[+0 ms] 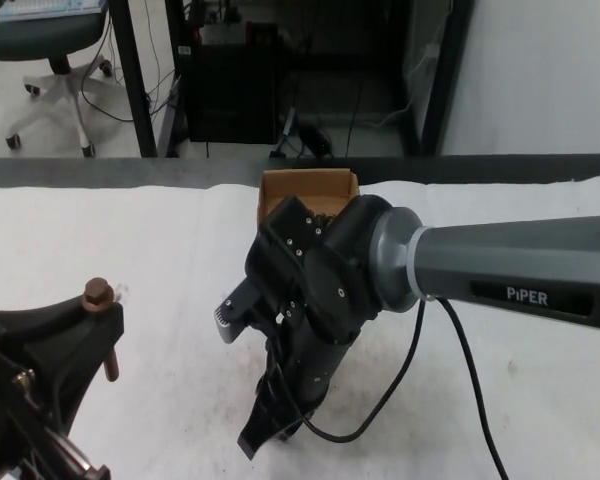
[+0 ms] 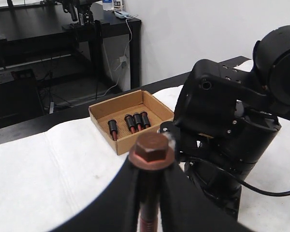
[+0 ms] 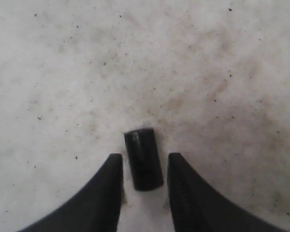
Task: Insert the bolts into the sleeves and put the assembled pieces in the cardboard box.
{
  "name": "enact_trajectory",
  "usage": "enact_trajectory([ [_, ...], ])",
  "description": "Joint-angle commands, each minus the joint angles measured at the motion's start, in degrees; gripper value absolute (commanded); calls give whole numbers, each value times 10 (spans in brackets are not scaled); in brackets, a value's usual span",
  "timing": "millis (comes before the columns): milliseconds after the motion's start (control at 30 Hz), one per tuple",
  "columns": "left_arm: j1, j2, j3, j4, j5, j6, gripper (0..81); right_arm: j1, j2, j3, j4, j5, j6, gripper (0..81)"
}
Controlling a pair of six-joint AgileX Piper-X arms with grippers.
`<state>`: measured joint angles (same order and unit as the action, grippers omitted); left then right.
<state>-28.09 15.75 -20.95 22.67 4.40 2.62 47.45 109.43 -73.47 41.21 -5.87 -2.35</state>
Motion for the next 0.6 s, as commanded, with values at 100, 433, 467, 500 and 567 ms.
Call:
enact_trajectory([
  [100, 1, -5, -2, -6, 4, 0, 1, -2, -2, -1, 2, -1, 1, 288],
  [433, 1, -5, -2, -6, 4, 0, 1, -1, -2, -1, 20, 51, -147, 287],
  [467, 1, -5, -2, -6, 4, 0, 1, -1, -2, -1, 20, 51, -146, 287],
  [500, 1, -5, -2, -6, 4, 0, 1, -1, -2, -1, 20, 51, -146, 287],
  [567, 1, -5, -2, -6, 4, 0, 1, -1, -2, -1, 16, 46, -147, 287],
])
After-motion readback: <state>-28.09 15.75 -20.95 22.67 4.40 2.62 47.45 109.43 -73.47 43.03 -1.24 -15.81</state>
